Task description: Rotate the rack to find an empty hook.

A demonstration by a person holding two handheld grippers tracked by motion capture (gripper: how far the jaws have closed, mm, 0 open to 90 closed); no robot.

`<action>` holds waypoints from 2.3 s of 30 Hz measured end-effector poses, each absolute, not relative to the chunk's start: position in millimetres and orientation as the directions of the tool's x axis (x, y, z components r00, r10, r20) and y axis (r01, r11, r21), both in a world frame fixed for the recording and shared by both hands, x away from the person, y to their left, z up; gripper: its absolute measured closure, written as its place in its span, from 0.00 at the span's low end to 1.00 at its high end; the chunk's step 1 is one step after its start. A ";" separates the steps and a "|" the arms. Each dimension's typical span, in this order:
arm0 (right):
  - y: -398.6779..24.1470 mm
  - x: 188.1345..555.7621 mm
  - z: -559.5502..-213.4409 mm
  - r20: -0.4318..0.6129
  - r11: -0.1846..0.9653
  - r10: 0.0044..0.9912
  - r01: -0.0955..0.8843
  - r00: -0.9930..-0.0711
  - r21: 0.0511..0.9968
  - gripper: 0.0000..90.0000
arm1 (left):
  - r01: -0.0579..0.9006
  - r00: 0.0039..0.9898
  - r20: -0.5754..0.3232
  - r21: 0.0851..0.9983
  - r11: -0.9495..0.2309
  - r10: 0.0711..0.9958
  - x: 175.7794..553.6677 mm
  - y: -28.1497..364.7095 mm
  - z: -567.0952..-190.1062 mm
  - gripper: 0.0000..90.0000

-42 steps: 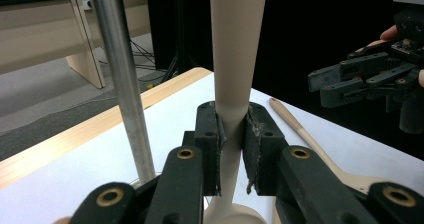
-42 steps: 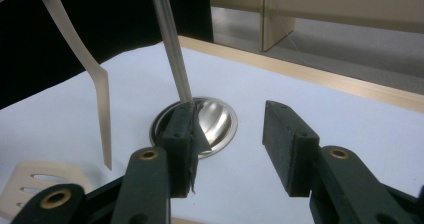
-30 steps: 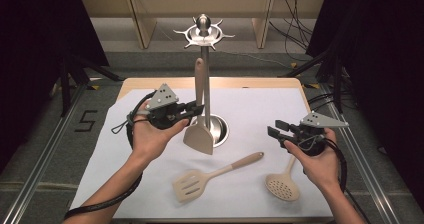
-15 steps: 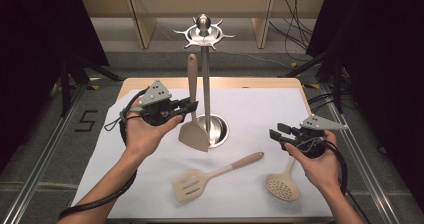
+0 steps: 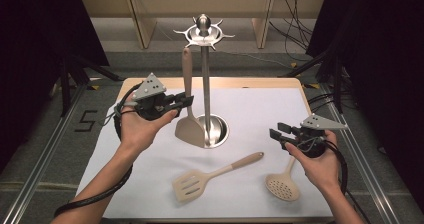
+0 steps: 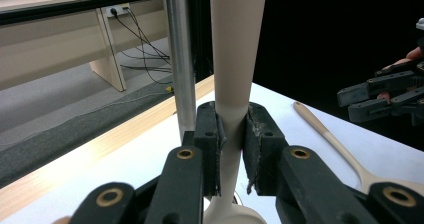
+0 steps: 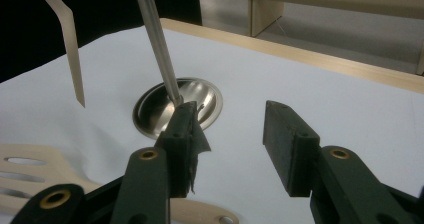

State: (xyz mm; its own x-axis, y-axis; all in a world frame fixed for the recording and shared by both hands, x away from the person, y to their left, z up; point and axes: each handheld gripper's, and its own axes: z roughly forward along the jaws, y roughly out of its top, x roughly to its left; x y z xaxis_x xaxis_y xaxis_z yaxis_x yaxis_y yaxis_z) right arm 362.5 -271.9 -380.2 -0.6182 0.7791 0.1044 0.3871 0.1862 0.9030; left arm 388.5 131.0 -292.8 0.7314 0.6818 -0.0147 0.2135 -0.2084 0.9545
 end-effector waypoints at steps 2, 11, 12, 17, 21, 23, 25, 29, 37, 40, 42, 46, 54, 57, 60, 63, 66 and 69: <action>-271.9 362.7 -380.1 0.102 0.187 0.781 0.387 -0.616 0.903 0.64 | 0.213 0.730 -0.014 0.955 -0.208 0.683 389.3 132.1 -292.3 0.86; -271.0 361.8 -379.8 0.120 0.172 0.786 0.401 -0.607 0.900 0.64 | 0.228 0.718 -0.027 0.953 -0.199 0.696 393.6 136.9 -293.0 0.86; -271.6 361.5 -379.3 0.122 0.175 0.785 0.406 -0.608 0.897 0.64 | 0.230 0.717 -0.028 0.953 -0.198 0.696 393.9 137.3 -293.3 0.86; -272.1 360.8 -378.6 0.136 0.165 0.785 0.414 -0.605 0.895 0.64 | 0.232 0.714 -0.027 0.952 -0.199 0.700 395.5 138.9 -293.5 0.86; -272.0 360.9 -378.4 0.134 0.166 0.785 0.414 -0.605 0.895 0.64 | 0.236 0.711 -0.029 0.951 -0.199 0.703 397.5 139.0 -293.0 0.86; -271.7 360.6 -378.3 0.135 0.164 0.787 0.415 -0.602 0.895 0.64 | 0.235 0.712 -0.026 0.951 -0.202 0.702 398.8 138.9 -292.9 0.86; -271.9 360.8 -378.3 0.134 0.164 0.787 0.413 -0.603 0.896 0.64 | 0.238 0.710 -0.029 0.950 -0.201 0.703 399.8 138.7 -293.0 0.86; -272.5 361.3 -379.0 0.126 0.164 0.787 0.402 -0.604 0.901 0.64 | 0.242 0.709 -0.029 0.949 -0.204 0.705 401.6 137.6 -293.9 0.86; -272.9 360.4 -378.4 0.127 0.159 0.791 0.403 -0.599 0.901 0.64 | 0.239 0.717 -0.019 0.946 -0.220 0.697 402.7 134.2 -294.1 0.86; -272.7 361.1 -378.8 0.116 0.159 0.796 0.391 -0.593 0.906 0.64 | 0.239 0.719 -0.020 0.946 -0.220 0.694 402.5 132.6 -294.0 0.86; -272.1 360.9 -379.1 0.118 0.158 0.796 0.392 -0.593 0.906 0.64 | 0.238 0.720 -0.020 0.946 -0.220 0.694 403.1 131.6 -293.3 0.86; -273.5 360.6 -377.6 0.124 0.169 0.786 0.404 -0.605 0.899 0.64 | 0.238 0.719 -0.018 0.946 -0.222 0.694 404.6 130.4 -293.0 0.86; -273.0 359.7 -378.5 0.135 0.148 0.798 0.409 -0.587 0.901 0.64 | 0.248 0.716 -0.023 0.942 -0.225 0.697 411.2 126.3 -294.4 0.86; -275.0 360.8 -377.4 0.127 0.164 0.789 0.407 -0.601 0.899 0.64 | 0.249 0.716 -0.026 0.943 -0.221 0.697 412.7 124.8 -295.0 0.86; -275.0 360.6 -377.4 0.128 0.163 0.790 0.407 -0.600 0.899 0.64 | 0.251 0.716 -0.028 0.943 -0.220 0.698 413.0 124.0 -295.2 0.86; -275.4 360.7 -377.9 0.126 0.165 0.789 0.405 -0.601 0.899 0.64 | 0.252 0.715 -0.031 0.943 -0.216 0.698 413.6 123.2 -296.4 0.86; -275.0 359.8 -377.9 0.137 0.155 0.790 0.412 -0.597 0.898 0.64 | 0.252 0.714 -0.032 0.944 -0.213 0.699 414.0 123.6 -296.8 0.86; -276.5 361.0 -378.2 0.112 0.172 0.790 0.393 -0.603 0.903 0.64 | 0.248 0.710 -0.031 0.946 -0.209 0.704 414.5 123.9 -297.8 0.85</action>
